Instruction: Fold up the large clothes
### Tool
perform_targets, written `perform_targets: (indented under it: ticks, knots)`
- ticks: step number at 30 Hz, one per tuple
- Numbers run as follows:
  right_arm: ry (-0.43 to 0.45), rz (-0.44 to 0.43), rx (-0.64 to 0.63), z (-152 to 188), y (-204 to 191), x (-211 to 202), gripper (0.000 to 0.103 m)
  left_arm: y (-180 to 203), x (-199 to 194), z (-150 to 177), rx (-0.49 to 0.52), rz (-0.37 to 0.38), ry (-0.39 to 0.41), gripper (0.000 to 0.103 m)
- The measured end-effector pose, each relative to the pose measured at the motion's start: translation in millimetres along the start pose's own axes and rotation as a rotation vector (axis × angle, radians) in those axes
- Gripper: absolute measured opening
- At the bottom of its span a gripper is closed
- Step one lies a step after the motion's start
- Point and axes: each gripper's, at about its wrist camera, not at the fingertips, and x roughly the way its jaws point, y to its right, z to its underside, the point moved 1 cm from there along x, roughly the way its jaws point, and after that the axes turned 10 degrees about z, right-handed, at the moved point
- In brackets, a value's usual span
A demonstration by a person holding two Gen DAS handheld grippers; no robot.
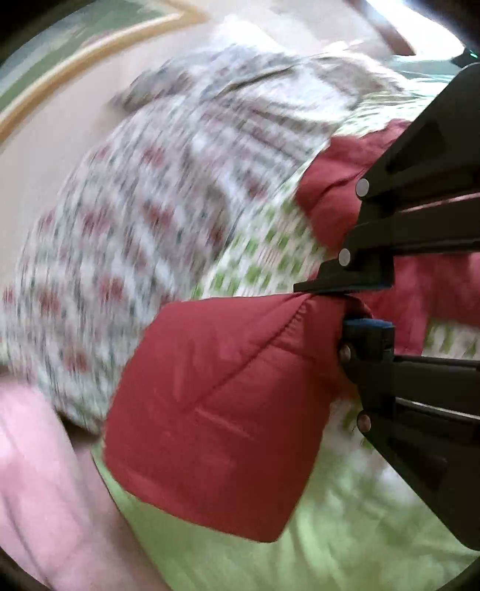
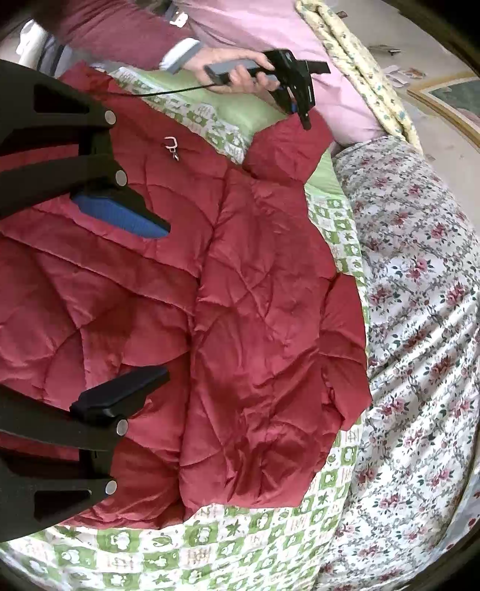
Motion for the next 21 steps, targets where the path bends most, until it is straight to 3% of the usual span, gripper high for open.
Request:
perform_targets:
  ticks: [6,12,21]
  knots:
    - [0.012,-0.003,0.044,0.4,14.5,-7.7,0.074,81.5,8.7,45.8,0.176,0.105,-0.087,0.008]
    - [0.018,-0.019,0.123,0.0,38.2,-10.5,0.074,137.5,30.6,93.7,0.336,0.131,-0.184,0.008]
    - [0.03,-0.063,0.275,-4.1,77.7,-8.7,0.074,190.8,69.2,147.6,0.471,0.154,-0.296,0.008]
